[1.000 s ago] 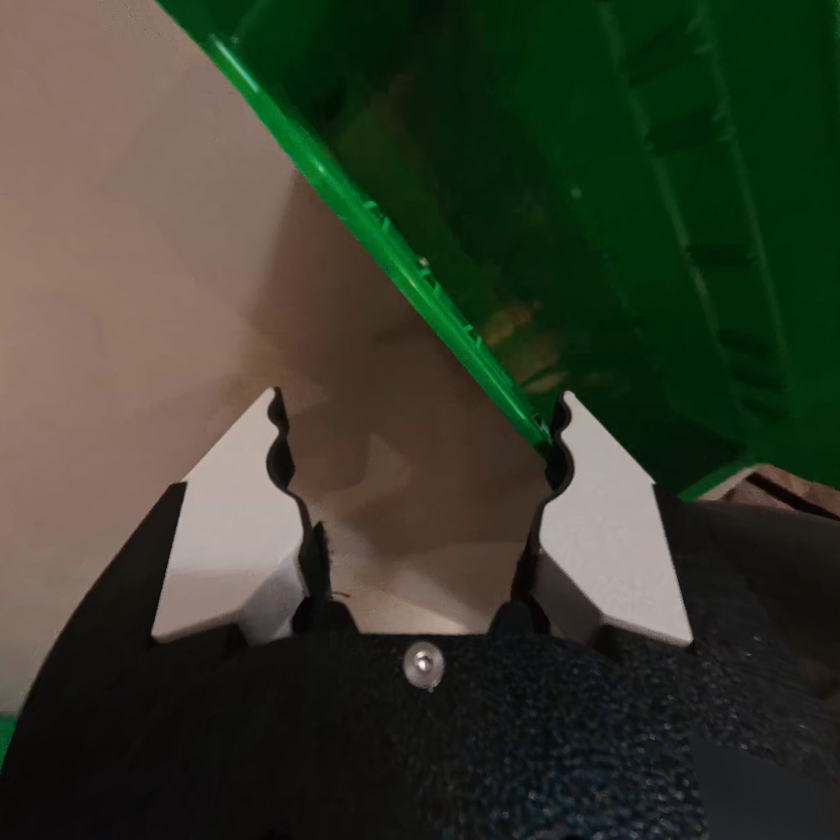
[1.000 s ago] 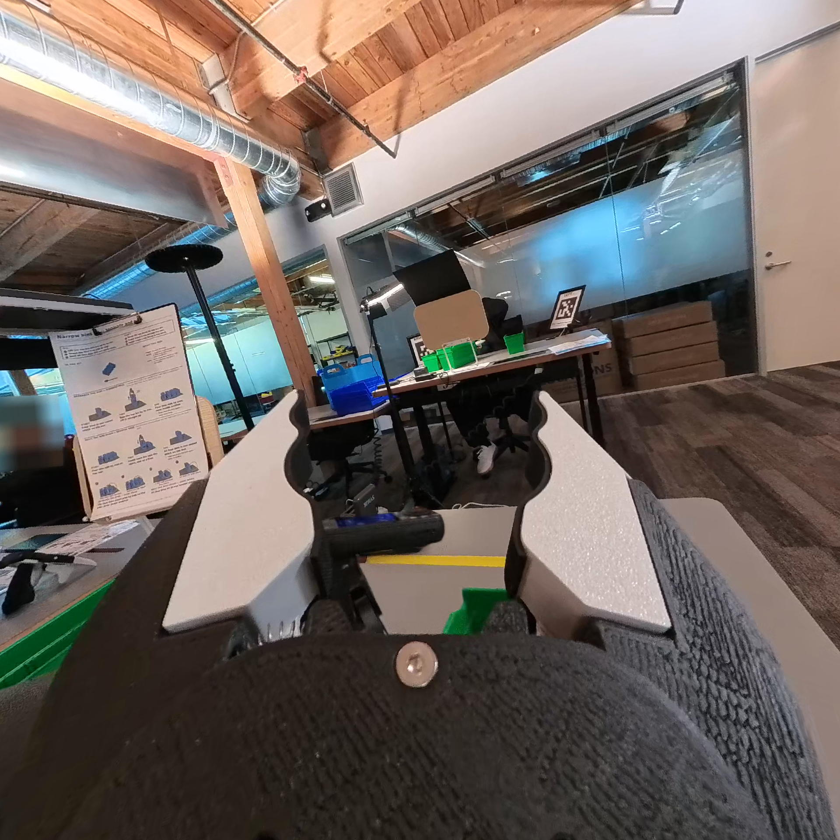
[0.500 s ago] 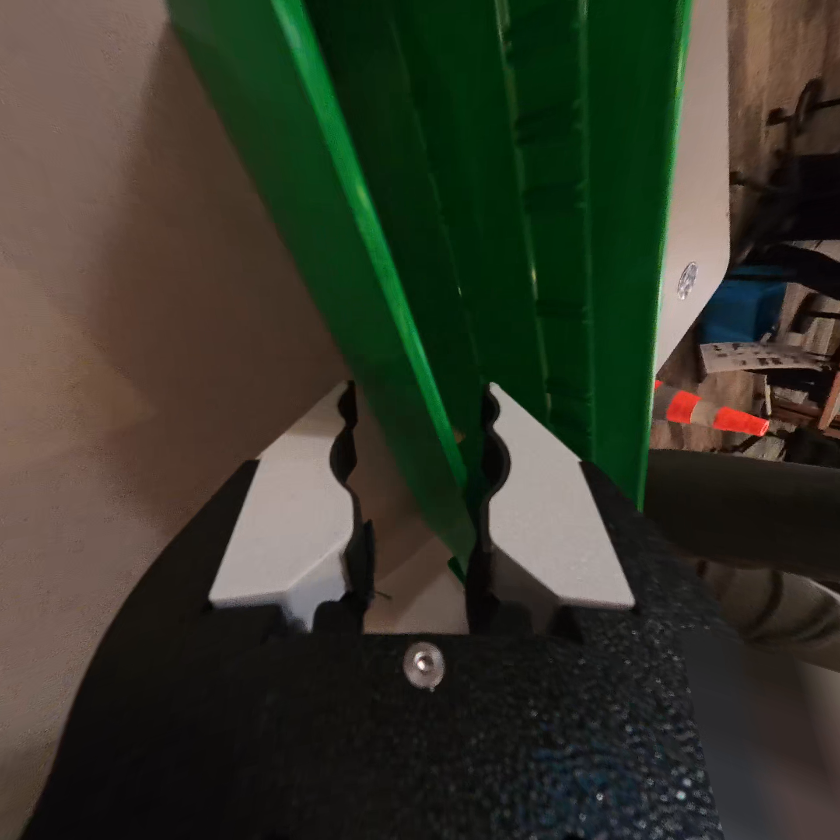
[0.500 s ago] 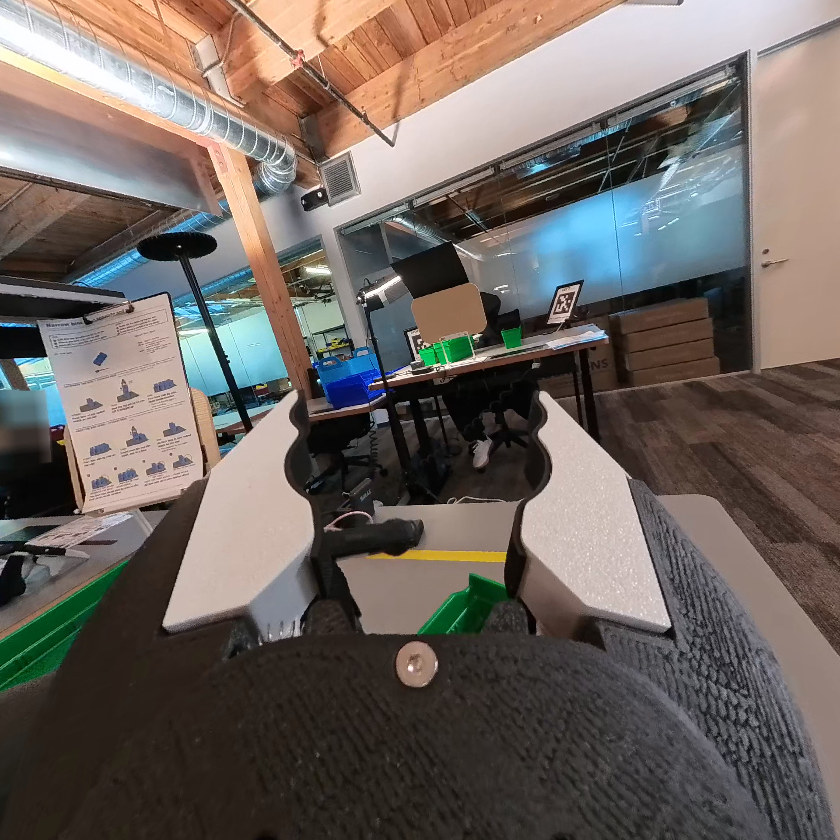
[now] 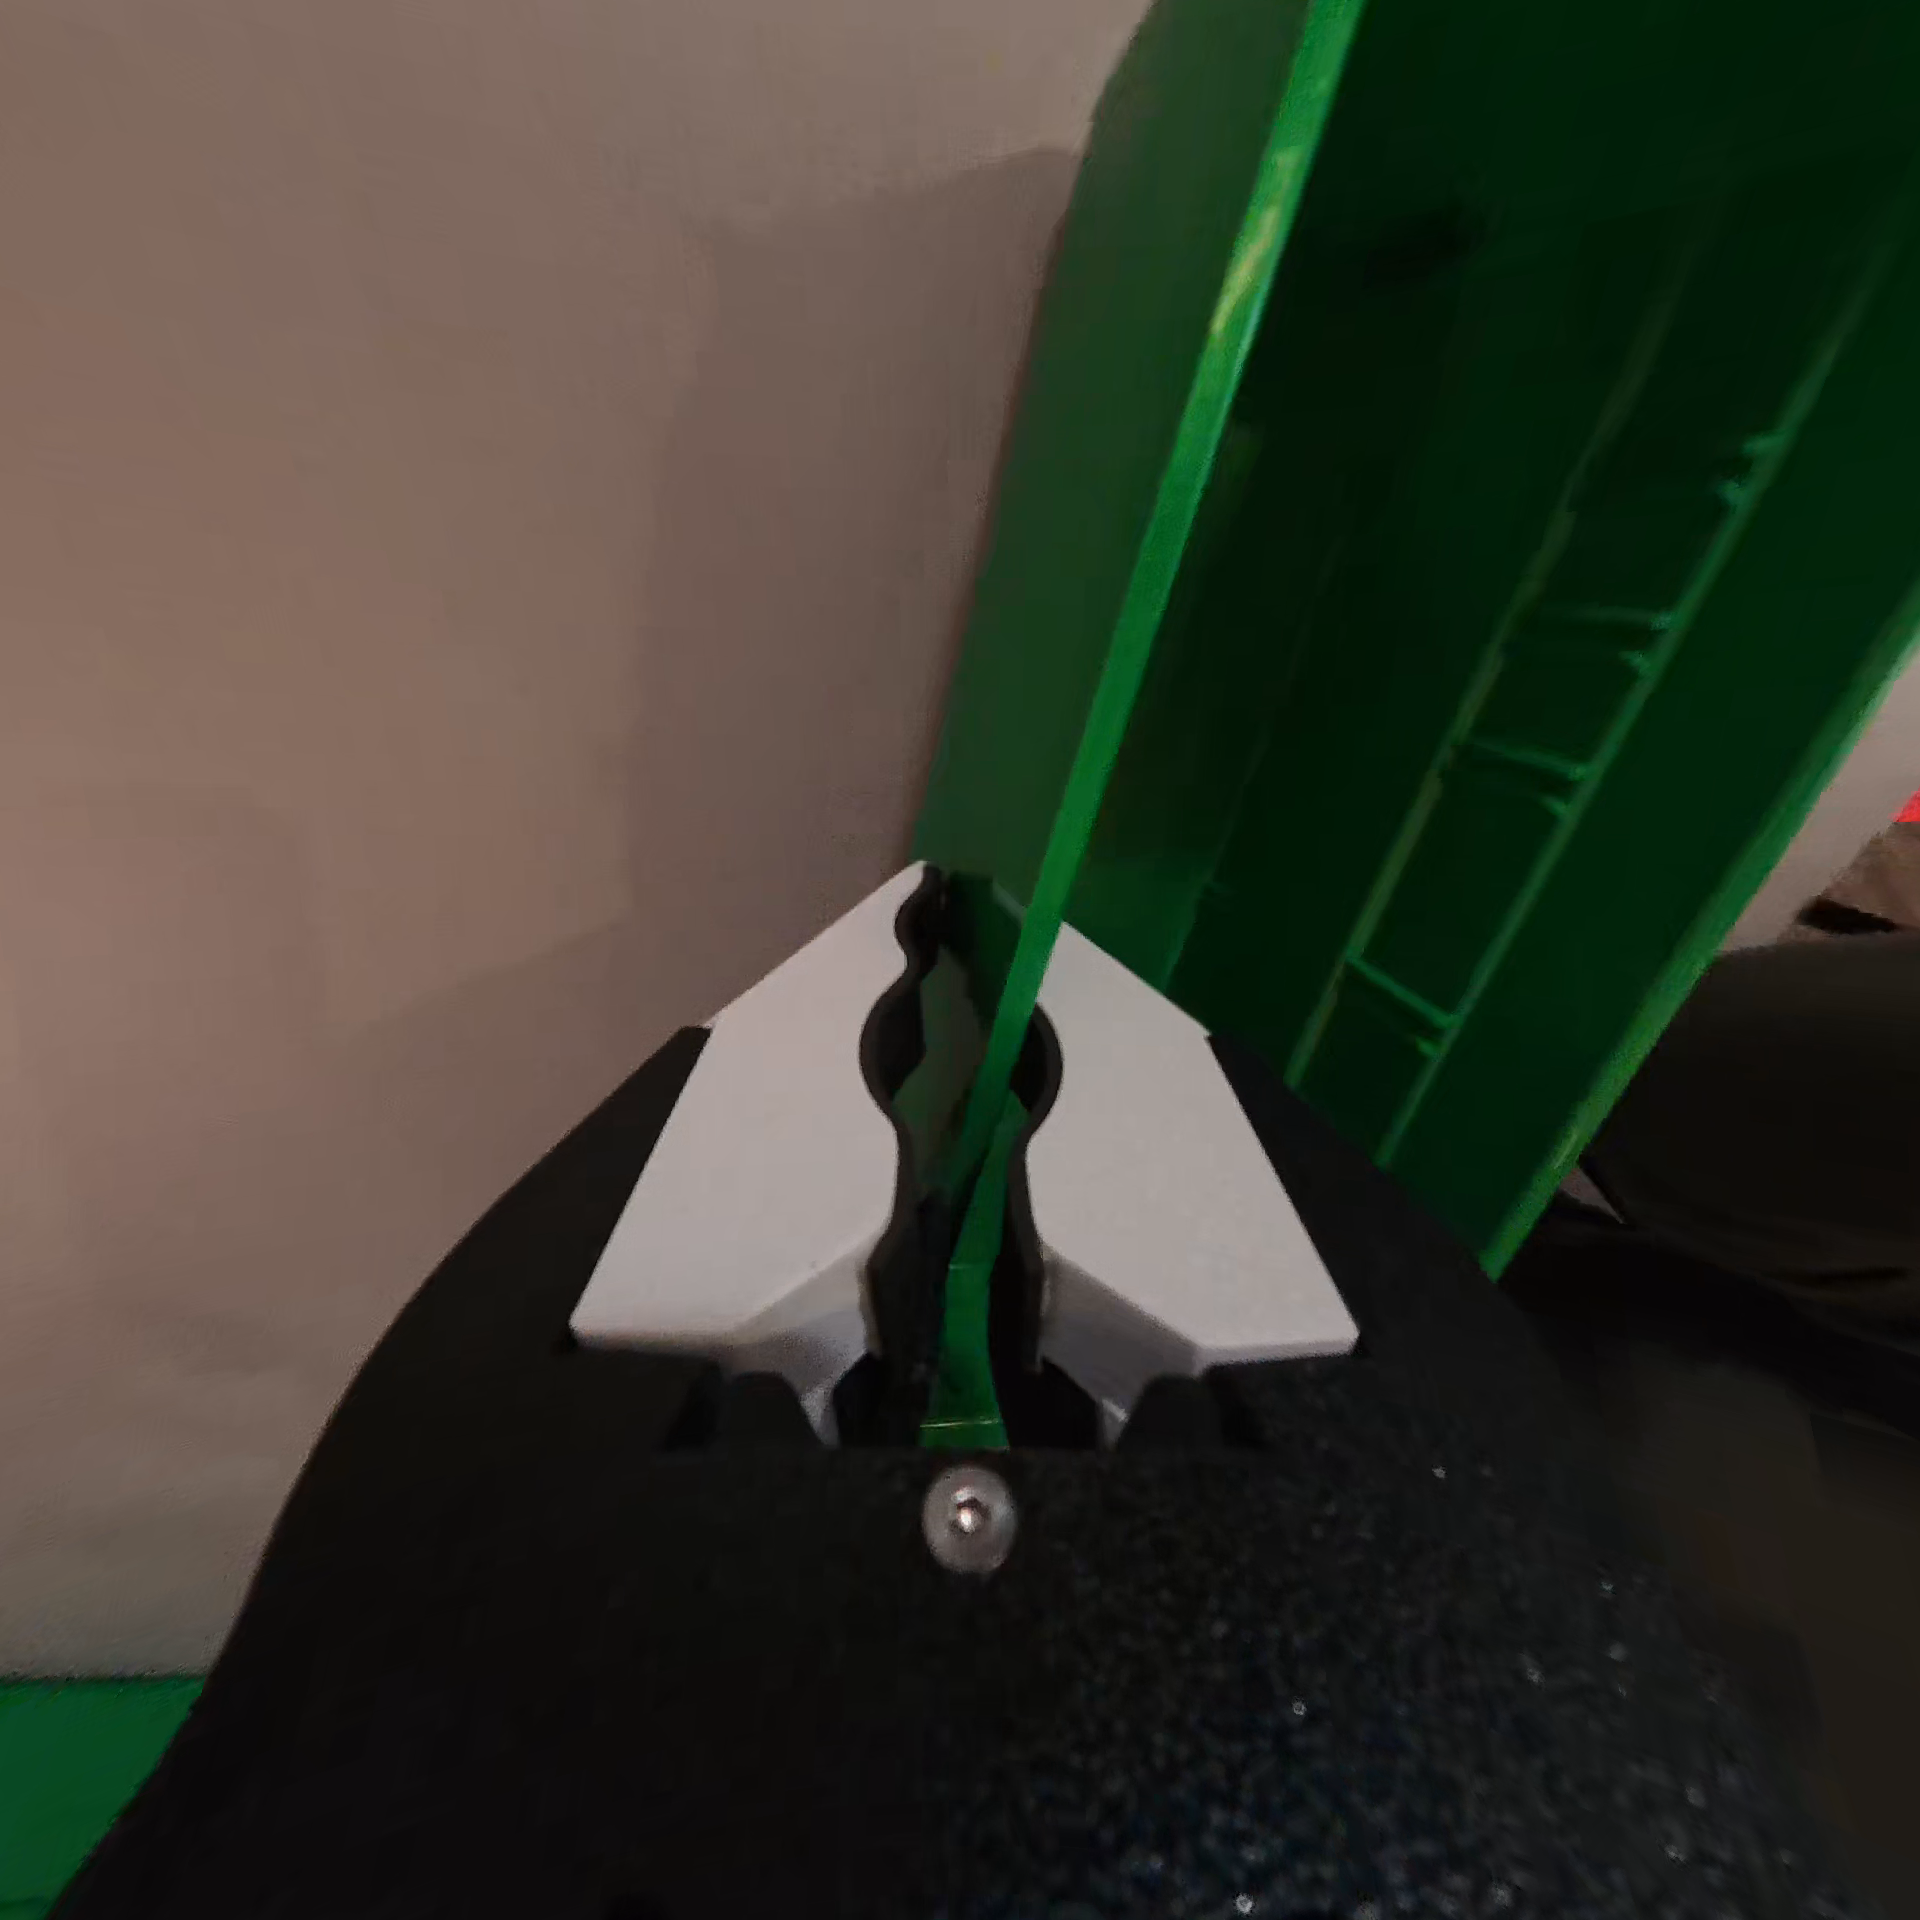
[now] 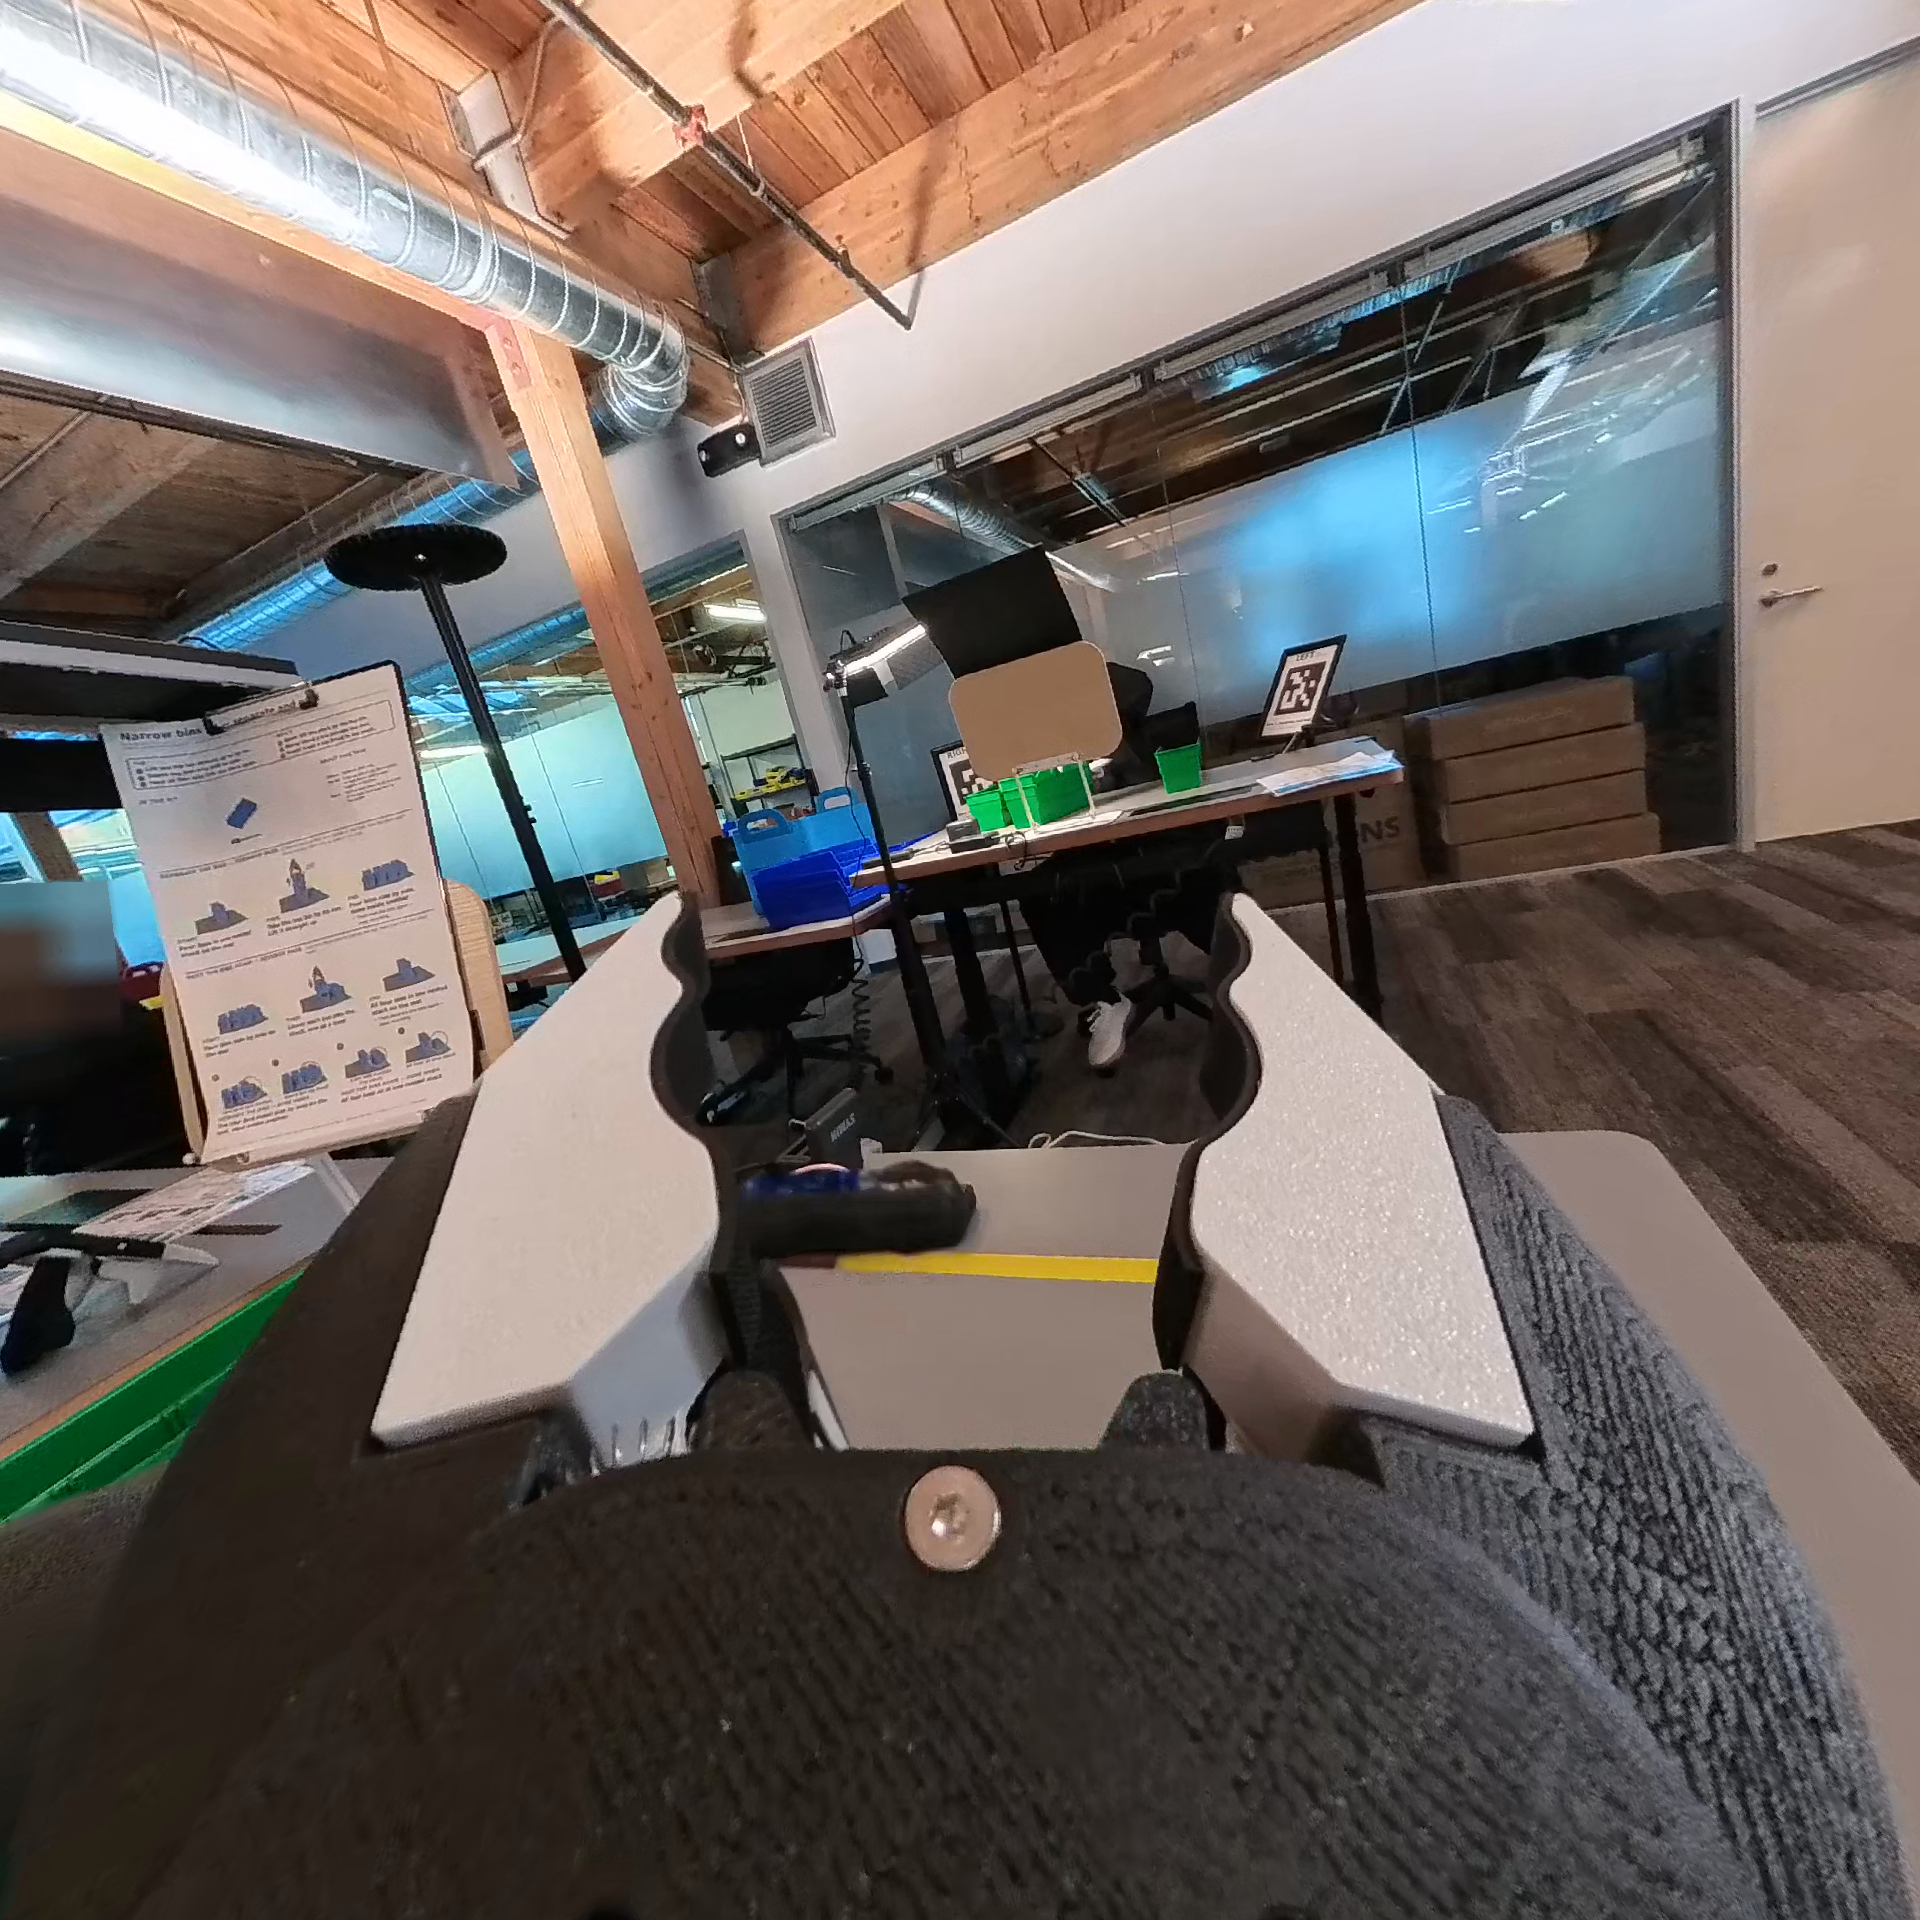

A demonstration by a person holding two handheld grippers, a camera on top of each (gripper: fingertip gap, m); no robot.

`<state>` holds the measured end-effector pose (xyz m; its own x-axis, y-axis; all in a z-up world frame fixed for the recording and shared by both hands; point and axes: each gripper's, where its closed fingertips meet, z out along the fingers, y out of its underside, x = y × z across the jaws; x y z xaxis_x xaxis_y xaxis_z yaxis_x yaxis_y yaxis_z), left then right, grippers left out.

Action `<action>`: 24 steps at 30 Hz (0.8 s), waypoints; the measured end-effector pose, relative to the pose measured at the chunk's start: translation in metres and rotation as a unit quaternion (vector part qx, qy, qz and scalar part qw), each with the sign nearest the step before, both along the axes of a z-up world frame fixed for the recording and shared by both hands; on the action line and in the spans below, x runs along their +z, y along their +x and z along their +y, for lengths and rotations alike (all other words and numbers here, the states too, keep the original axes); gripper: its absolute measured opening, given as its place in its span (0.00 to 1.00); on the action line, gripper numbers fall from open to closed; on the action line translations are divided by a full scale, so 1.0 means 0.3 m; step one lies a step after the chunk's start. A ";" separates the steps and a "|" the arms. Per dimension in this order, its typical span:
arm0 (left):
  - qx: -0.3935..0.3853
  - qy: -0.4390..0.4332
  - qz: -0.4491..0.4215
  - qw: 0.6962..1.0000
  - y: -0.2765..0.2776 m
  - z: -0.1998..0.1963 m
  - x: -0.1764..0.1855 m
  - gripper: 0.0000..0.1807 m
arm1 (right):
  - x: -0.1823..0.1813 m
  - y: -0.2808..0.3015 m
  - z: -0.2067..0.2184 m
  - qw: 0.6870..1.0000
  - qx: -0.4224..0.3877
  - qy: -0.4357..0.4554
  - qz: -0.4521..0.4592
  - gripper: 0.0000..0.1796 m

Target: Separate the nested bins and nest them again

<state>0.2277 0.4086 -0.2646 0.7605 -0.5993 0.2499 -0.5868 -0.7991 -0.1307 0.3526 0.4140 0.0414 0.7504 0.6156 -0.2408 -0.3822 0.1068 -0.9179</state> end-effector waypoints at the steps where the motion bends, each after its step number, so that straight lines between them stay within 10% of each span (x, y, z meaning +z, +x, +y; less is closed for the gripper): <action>1: 0.000 -0.007 -0.011 1.000 -0.011 -0.006 0.024 0.03 | 0.000 -0.002 -0.002 1.000 0.001 0.000 -0.001 0.53; 14: 0.188 0.070 -0.053 0.978 -0.628 -0.130 0.645 0.02 | 0.001 -0.030 -0.002 1.000 0.014 0.001 -0.002 0.53; 24: 0.368 0.057 -0.039 0.927 -1.090 -0.483 0.643 0.02 | -0.004 -0.056 -0.001 1.000 0.028 -0.001 -0.004 0.53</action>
<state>-0.0993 0.2637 -0.0717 0.9564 0.0489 0.2878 0.1267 -0.9577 -0.2584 0.3358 0.4138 0.0402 0.7173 0.6555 -0.2363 -0.3796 0.0832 -0.9214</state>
